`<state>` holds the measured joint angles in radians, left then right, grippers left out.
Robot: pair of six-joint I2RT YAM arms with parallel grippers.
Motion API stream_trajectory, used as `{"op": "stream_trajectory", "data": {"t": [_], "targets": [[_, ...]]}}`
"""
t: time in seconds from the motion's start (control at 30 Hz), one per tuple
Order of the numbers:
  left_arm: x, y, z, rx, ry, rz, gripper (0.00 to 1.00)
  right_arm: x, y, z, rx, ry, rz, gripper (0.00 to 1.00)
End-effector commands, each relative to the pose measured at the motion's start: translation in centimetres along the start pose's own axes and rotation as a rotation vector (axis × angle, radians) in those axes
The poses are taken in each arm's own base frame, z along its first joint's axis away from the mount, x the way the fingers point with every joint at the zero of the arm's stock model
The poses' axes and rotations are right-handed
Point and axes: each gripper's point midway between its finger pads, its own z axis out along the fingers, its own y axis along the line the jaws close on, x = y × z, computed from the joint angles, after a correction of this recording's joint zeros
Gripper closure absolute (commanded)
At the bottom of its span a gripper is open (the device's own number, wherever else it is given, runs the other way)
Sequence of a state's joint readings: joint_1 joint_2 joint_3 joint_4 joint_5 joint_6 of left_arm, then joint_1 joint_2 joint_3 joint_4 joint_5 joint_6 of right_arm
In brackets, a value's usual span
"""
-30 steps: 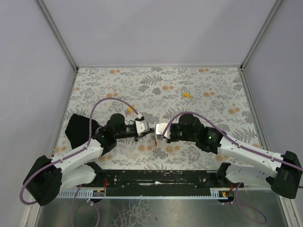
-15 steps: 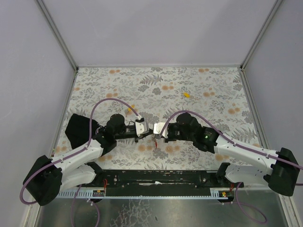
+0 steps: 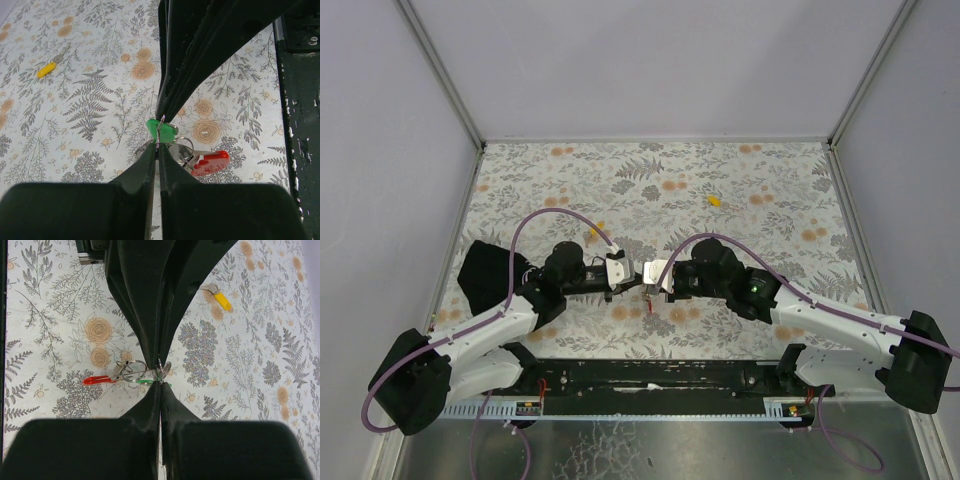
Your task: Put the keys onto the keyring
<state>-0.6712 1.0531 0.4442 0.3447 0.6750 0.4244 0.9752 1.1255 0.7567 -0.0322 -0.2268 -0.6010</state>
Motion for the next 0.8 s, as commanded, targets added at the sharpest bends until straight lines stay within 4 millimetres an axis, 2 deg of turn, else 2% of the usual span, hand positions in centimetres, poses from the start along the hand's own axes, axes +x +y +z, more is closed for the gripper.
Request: {"op": "stream_trajectory", "data": {"t": [0.0, 0.23, 0.77], "targets": [[-2.08, 0.78, -0.11, -0.022, -0.074, 0.073, 1.0, -2.16, -0.78, -0.27, 0.021, -0.064, -0.003, 1.0], [-1.91, 0.91, -0.12, -0.029, -0.068, 0.07, 1.0, -2.28, -0.91, -0.9, 0.036, -0.067, 0.003, 1.0], [-2.21, 0.63, -0.23, -0.019, -0.084, 0.079, 1.0, -2.01, -0.6, -0.27, 0.016, -0.057, 0.014, 1.0]]}}
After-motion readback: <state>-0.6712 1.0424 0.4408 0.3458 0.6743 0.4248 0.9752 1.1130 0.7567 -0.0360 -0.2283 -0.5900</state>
